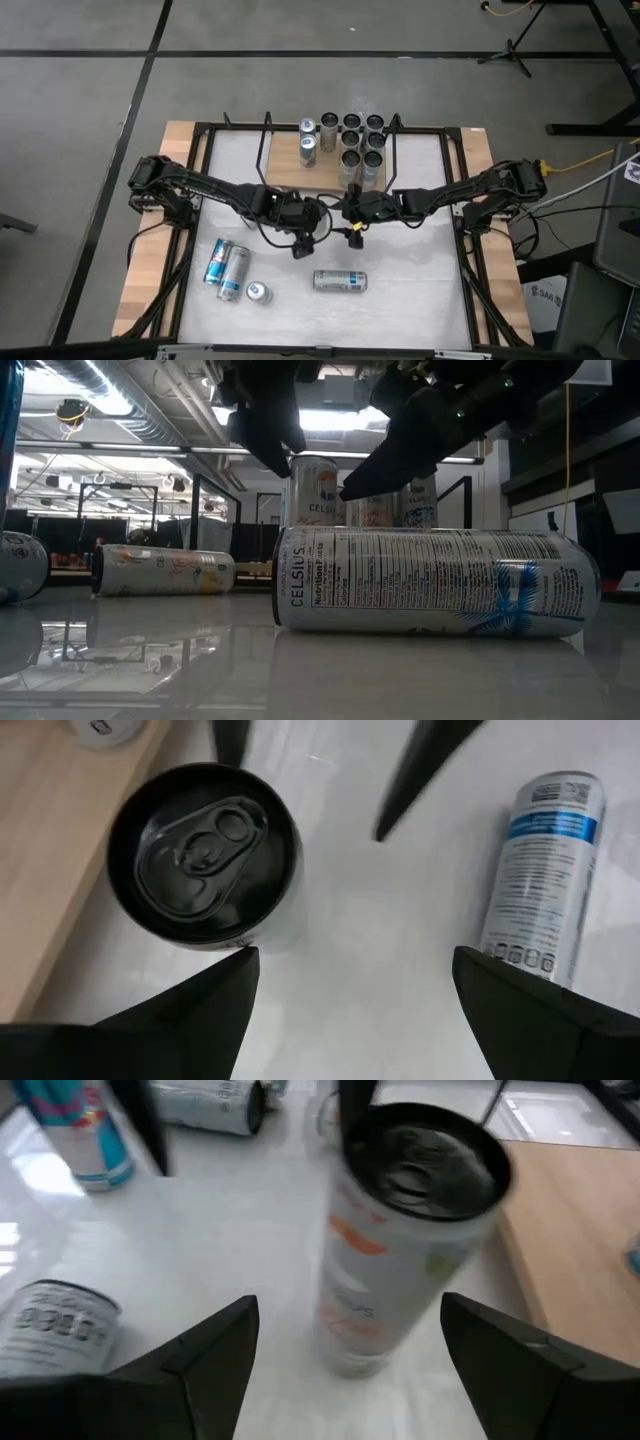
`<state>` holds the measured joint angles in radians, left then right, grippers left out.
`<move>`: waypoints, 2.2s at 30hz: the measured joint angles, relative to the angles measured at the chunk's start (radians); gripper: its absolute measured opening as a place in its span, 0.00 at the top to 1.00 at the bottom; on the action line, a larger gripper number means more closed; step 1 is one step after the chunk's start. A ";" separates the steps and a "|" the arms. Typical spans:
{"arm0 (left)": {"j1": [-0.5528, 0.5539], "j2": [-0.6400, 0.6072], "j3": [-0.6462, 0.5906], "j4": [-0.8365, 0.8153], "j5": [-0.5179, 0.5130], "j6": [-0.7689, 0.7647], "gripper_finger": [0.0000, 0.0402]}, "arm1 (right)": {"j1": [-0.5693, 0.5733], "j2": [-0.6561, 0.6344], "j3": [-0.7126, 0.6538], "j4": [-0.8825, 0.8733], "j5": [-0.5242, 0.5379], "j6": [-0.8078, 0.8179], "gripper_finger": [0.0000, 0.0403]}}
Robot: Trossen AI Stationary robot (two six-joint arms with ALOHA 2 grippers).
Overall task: Place canned beverage on shelf
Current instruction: Put the white soda can aligned with the other white soda can on the shelf
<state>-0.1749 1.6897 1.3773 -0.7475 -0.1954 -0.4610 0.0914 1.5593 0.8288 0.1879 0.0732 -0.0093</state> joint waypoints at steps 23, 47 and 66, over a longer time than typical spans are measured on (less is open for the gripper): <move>0.047 0.002 -0.002 -0.017 -0.078 0.060 0.20 | 0.000 0.000 0.000 0.000 -0.121 -0.052 0.25; 0.124 -0.038 0.098 -0.005 -0.083 0.511 0.20 | 0.000 -0.200 0.000 -0.261 -0.110 -0.049 0.25; 0.186 0.063 0.100 0.030 0.050 0.570 0.20 | 0.000 -0.209 0.000 -0.259 -0.110 -0.048 0.25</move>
<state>0.0114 1.7523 1.4769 -0.7175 -0.1456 0.1085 0.0917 1.3502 0.8291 -0.0708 -0.0372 -0.0578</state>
